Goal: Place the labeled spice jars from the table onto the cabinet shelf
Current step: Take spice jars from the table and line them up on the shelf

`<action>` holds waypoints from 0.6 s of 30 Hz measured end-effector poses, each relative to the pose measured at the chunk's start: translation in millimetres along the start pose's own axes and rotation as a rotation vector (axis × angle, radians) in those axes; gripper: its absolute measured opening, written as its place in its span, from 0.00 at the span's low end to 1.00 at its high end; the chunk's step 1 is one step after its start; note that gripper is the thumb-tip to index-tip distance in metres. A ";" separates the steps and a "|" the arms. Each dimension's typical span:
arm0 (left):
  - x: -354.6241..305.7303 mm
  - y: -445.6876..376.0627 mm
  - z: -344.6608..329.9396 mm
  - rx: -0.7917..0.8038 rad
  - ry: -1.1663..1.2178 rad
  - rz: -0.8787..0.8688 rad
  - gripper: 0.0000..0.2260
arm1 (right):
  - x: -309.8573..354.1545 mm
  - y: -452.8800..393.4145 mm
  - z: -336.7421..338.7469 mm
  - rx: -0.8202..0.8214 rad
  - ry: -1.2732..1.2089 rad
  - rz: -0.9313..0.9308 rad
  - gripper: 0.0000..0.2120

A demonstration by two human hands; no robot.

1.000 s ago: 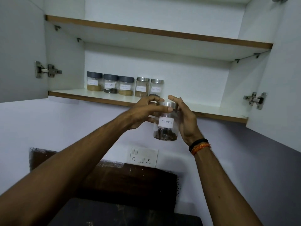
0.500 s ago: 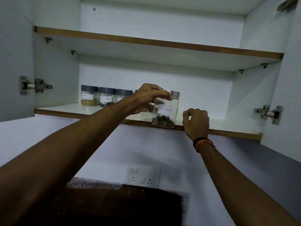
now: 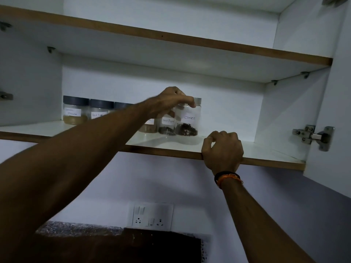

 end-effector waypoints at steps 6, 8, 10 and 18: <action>24.5 -28.0 -18.5 0.019 -0.062 0.029 0.15 | 2.4 -1.0 -2.5 -0.020 -0.031 -0.012 0.13; 32.2 -35.2 -23.7 0.041 -0.103 0.016 0.15 | 1.9 -1.6 -4.2 -0.011 -0.038 -0.021 0.12; 36.8 -41.9 -28.5 0.072 -0.143 0.004 0.16 | 0.4 -2.2 -6.1 -0.005 -0.032 -0.026 0.13; 24.5 -66.9 -23.0 0.236 -0.581 -0.039 0.15 | 0.9 -1.0 -5.2 -0.013 -0.054 -0.036 0.12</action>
Point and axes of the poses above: each hand's wrist, its own y-axis away from the middle knuckle, its own z-axis out of the back of the hand, x = y × z, the point moved 2 cm from there along -y, towards the middle knuckle, and after that the axes turned 2 degrees about -x, right-handed, at the moved point
